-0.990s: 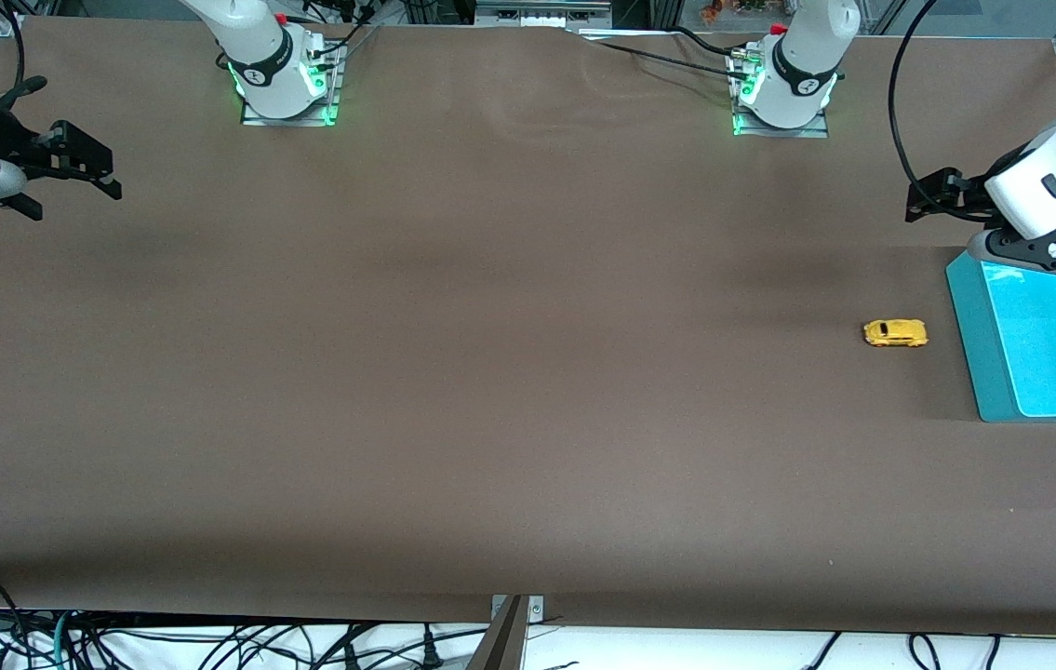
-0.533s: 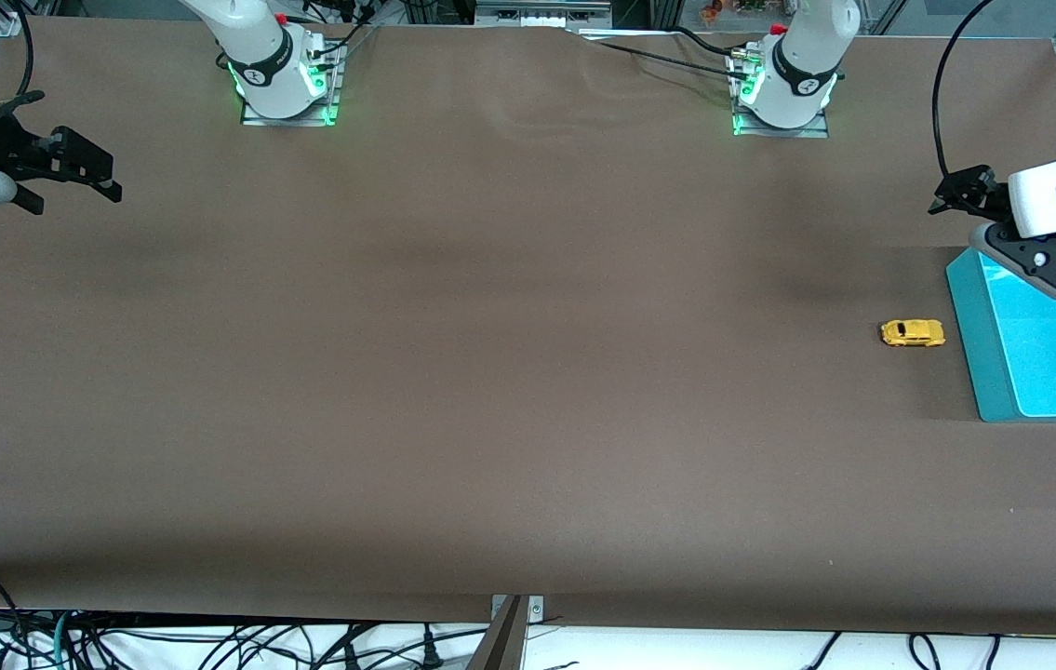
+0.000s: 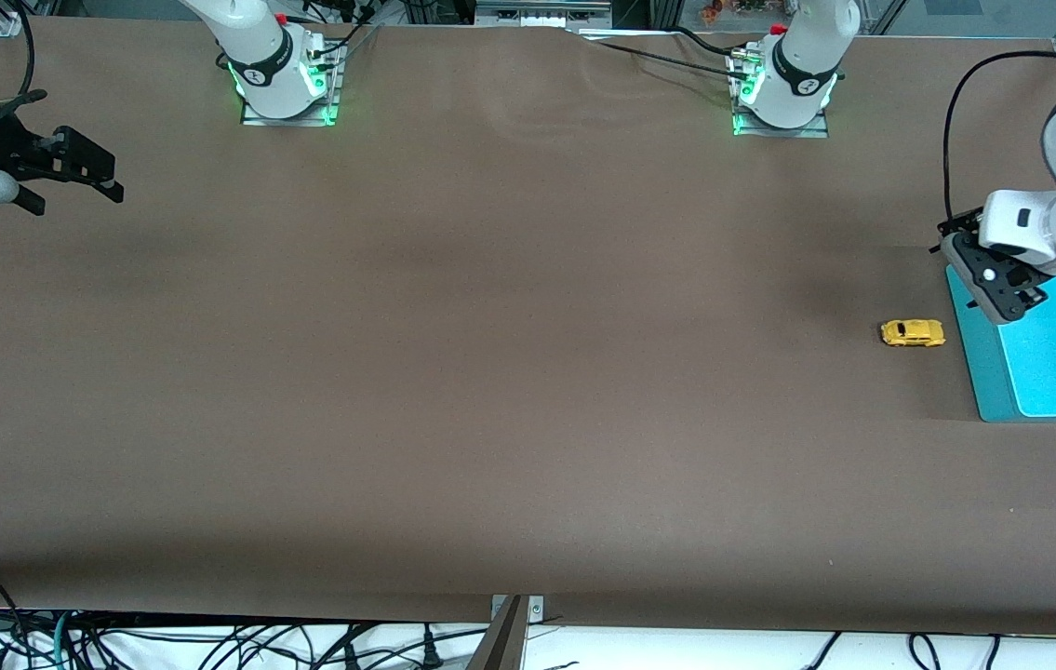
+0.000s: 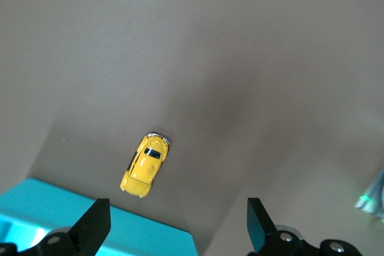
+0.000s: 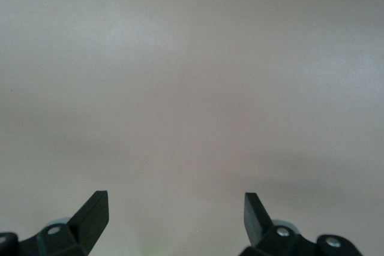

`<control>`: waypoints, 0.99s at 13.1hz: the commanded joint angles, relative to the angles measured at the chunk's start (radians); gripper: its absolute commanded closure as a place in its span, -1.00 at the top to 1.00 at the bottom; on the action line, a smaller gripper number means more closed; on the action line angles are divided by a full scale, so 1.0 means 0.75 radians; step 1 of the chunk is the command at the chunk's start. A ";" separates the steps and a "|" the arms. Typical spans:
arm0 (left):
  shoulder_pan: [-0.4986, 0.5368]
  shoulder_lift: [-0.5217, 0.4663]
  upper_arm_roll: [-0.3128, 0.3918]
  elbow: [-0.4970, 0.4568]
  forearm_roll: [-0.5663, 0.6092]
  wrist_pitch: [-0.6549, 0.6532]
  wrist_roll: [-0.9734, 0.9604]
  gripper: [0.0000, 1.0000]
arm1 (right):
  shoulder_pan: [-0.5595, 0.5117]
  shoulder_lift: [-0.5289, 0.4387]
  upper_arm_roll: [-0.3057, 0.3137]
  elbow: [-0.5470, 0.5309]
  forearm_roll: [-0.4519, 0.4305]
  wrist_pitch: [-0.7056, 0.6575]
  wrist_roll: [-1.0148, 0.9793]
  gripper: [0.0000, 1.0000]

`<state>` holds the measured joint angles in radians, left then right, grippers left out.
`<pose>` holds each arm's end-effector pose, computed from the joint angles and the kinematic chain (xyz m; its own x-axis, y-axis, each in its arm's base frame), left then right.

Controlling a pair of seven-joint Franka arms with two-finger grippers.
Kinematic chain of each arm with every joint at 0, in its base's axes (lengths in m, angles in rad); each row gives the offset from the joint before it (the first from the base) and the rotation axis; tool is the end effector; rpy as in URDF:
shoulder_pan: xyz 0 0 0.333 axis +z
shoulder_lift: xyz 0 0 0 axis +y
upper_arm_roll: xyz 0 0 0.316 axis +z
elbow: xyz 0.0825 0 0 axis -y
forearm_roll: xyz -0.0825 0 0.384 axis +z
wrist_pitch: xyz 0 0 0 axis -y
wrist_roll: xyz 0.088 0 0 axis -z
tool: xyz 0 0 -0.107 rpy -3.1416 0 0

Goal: Wind and store yellow beetle car
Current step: 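Lower the left gripper over the car beside the cyan bin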

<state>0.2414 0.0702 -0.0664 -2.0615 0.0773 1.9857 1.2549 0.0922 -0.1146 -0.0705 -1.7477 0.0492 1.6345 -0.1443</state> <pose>0.5359 0.1000 0.3896 0.4310 -0.8965 -0.1032 -0.8893 -0.4413 0.1201 0.5223 0.0143 0.6079 0.9867 0.1624 0.0092 0.1626 -0.9851 -0.0564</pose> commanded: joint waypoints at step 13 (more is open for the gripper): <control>0.239 0.348 -0.014 -0.280 0.120 0.907 0.632 1.00 | 0.010 0.012 0.031 0.078 -0.074 -0.042 0.021 1.00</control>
<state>0.4126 0.3223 -0.0717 -2.2871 0.1432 2.6761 1.7144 0.0963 -0.1143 -0.0487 -1.7168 0.0048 1.6282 -0.1372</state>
